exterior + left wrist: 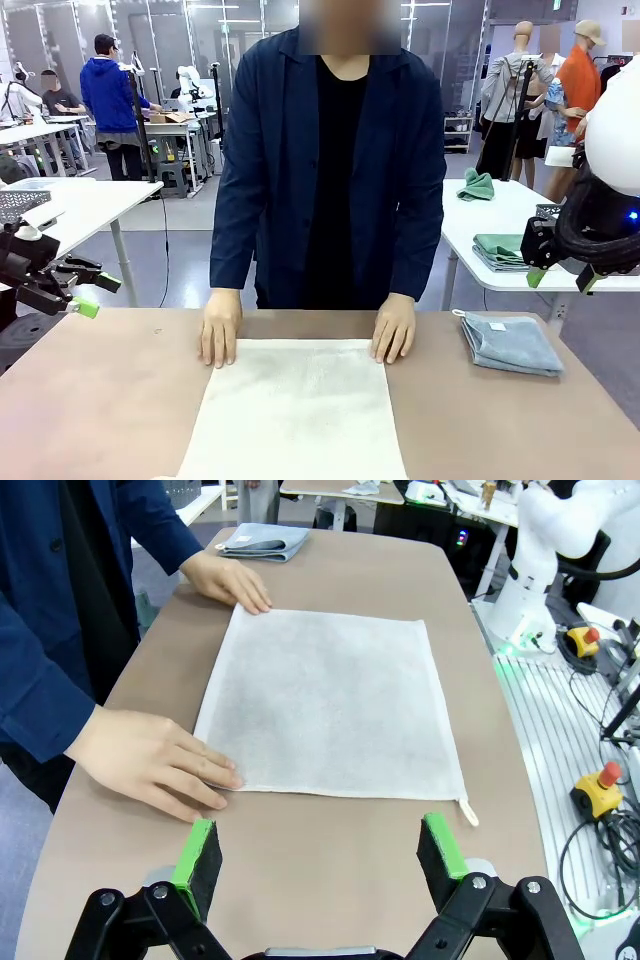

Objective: Fold the towels and place them in the basket.
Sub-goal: When a person lays out a Towel with hook on the table, fold it in half twice.

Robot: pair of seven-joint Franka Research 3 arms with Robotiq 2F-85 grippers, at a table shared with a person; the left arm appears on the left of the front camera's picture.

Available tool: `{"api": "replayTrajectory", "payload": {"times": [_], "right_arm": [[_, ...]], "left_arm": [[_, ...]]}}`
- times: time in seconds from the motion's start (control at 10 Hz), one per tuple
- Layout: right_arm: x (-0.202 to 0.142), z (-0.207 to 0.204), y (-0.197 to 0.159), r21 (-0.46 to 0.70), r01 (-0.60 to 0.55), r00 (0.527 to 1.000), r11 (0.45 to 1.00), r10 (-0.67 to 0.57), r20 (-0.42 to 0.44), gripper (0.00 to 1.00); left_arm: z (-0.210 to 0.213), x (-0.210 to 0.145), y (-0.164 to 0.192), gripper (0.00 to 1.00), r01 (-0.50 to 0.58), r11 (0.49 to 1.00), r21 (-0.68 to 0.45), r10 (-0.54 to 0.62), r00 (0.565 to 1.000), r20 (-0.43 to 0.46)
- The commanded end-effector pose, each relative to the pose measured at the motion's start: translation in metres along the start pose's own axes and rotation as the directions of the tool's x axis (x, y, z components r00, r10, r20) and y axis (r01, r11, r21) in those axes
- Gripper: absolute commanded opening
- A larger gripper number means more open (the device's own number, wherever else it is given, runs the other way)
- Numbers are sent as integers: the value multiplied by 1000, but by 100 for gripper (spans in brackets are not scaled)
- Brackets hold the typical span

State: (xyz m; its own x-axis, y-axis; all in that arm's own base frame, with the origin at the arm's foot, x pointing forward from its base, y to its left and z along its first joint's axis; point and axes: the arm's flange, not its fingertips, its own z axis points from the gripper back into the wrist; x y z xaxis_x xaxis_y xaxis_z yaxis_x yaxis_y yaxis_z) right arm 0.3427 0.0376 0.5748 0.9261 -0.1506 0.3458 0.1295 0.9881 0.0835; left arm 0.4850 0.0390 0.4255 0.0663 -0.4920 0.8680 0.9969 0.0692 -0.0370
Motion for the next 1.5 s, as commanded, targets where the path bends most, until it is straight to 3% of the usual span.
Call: {"api": "replayTrajectory", "payload": {"times": [0.0,1.1,1.4], "right_arm": [[2,0,-1,8,4,1000,1000,-4,-3,64],[0,0,0,0,0,1000,1000,0,0,64],[6,8,41,-19,-230,973,973,230,14,64]], "left_arm": [[1,1,-1,100,4,1000,5,-4,1000,-5],[0,0,0,100,0,1000,0,0,1000,0],[-1,56,-15,100,51,998,34,-48,995,-88]]}}
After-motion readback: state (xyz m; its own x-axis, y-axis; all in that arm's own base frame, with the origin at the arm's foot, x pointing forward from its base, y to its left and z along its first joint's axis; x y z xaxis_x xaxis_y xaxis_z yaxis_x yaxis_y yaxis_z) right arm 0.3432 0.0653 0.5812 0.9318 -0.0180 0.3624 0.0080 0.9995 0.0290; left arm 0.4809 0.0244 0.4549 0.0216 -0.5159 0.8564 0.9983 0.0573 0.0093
